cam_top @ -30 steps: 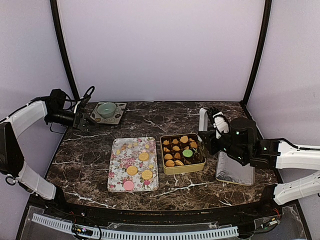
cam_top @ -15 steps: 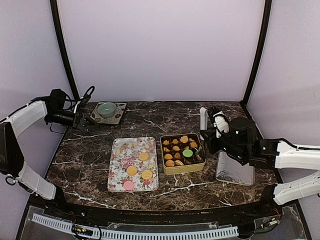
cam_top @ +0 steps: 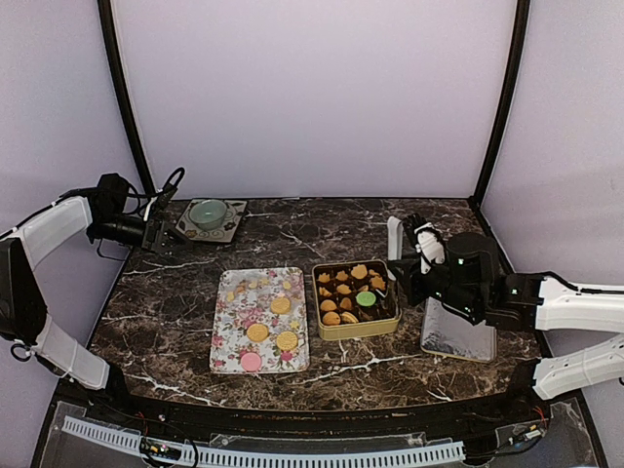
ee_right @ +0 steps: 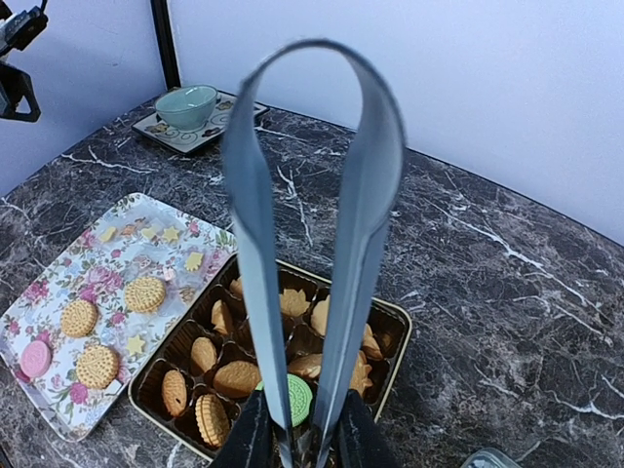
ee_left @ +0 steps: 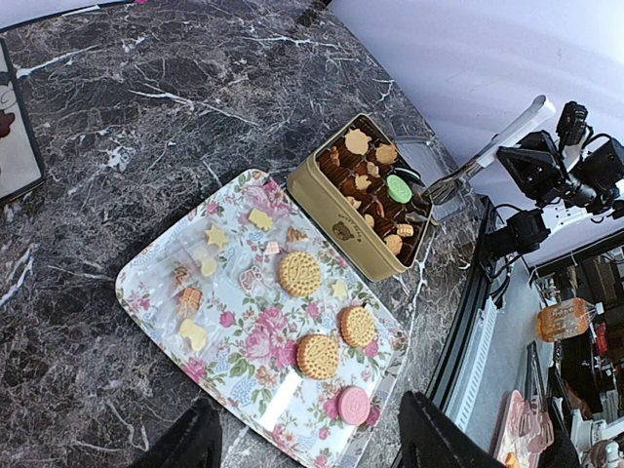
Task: Pack the cookies
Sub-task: Place the fake cookies in the empty pocket of the box, then adjust the fake cookies in the empty pocket of the box.
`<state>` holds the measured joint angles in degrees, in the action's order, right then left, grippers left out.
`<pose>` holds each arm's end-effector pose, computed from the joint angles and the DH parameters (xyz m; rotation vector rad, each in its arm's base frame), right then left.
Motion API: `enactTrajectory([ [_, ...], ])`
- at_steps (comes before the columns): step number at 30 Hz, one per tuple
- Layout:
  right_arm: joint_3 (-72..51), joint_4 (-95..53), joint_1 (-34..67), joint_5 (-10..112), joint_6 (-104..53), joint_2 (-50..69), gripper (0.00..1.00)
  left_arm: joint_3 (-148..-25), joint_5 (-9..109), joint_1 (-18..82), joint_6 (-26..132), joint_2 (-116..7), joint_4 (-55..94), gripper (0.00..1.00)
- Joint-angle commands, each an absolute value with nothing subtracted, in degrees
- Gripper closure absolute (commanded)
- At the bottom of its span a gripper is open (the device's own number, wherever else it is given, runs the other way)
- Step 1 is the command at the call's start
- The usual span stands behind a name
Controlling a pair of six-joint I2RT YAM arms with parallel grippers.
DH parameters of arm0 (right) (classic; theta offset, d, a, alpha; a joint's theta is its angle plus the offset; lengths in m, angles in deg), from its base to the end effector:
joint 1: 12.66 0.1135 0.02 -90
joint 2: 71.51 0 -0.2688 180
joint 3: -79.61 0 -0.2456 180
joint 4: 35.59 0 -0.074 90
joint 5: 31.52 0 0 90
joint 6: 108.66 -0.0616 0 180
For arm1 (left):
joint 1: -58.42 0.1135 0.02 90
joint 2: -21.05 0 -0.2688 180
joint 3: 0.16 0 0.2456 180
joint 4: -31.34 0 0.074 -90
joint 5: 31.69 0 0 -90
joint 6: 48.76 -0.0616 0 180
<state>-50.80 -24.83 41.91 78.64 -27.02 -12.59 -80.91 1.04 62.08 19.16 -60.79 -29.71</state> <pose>0.1607 0.1893 0.2586 -0.5299 1.8453 0.4063 0.2803 -0.0340 0.2800 0.6611 2.1728 -1.0736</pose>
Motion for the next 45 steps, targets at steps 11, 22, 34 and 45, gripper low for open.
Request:
enactTrajectory([
  [11,-46.4,-27.4,41.3,81.0,-25.3,-16.4,0.65,-82.7,-1.0,62.5,18.1,-60.7,-31.8,0.36],
  [22,-45.7,-34.5,39.0,81.0,-22.9,-8.4,0.71,-82.9,-1.1,62.5,17.6,-60.8,-32.4,0.36],
  [34,-45.0,-35.9,36.9,79.5,-21.8,-5.9,0.83,-82.9,-1.3,62.5,17.2,-61.3,-32.7,0.36],
  [45,-39.6,-26.3,36.8,69.1,-10.9,-4.3,0.90,-83.2,-1.1,62.4,17.0,-61.6,-33.6,0.37],
])
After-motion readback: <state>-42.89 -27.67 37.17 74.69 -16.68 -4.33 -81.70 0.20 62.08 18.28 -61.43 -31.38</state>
